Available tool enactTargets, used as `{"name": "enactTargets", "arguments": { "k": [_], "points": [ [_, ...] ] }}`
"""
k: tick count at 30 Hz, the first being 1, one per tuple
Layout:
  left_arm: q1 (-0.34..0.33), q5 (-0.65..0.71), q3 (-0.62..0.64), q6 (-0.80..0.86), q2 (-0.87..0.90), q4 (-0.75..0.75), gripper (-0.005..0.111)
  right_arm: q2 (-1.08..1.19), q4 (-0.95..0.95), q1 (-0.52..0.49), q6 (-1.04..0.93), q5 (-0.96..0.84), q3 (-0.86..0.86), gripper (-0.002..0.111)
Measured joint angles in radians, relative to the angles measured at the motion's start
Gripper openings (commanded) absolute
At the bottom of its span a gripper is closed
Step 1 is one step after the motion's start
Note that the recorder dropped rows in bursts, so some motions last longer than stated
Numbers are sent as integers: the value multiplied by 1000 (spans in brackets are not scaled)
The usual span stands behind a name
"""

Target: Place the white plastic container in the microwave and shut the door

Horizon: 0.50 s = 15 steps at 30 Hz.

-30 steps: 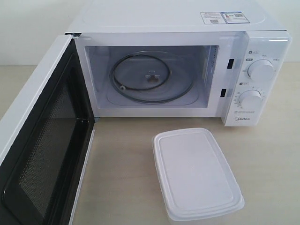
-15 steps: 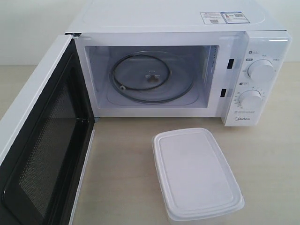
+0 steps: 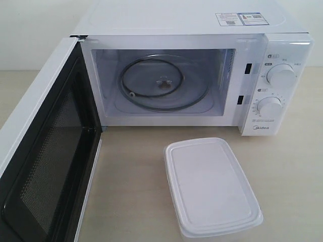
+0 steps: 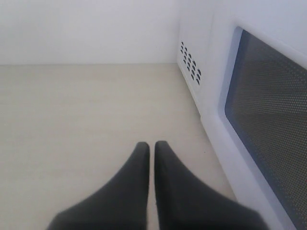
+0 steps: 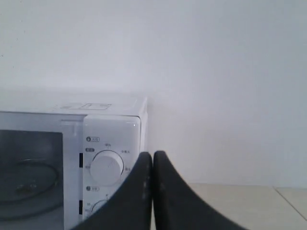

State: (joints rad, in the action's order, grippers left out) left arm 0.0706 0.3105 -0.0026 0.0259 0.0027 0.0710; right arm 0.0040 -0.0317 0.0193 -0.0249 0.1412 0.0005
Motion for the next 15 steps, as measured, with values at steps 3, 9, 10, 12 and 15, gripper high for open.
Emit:
{"name": "enactTargets", "arguments": {
  "k": [3, 9, 10, 12, 15],
  "points": [
    [0, 0, 0, 0, 0, 0, 4, 0, -2, 0, 0, 38, 0, 0],
    [0, 0, 0, 0, 0, 0, 4, 0, -2, 0, 25, 97, 0, 0],
    [0, 0, 0, 0, 0, 0, 4, 0, 0, 0, 25, 97, -8, 0],
    [0, 0, 0, 0, 0, 0, 4, 8, 2, 0, 25, 93, -42, 0],
    [0, 0, 0, 0, 0, 0, 4, 74, 4, 0, 25, 93, -139, 0]
  ]
}}
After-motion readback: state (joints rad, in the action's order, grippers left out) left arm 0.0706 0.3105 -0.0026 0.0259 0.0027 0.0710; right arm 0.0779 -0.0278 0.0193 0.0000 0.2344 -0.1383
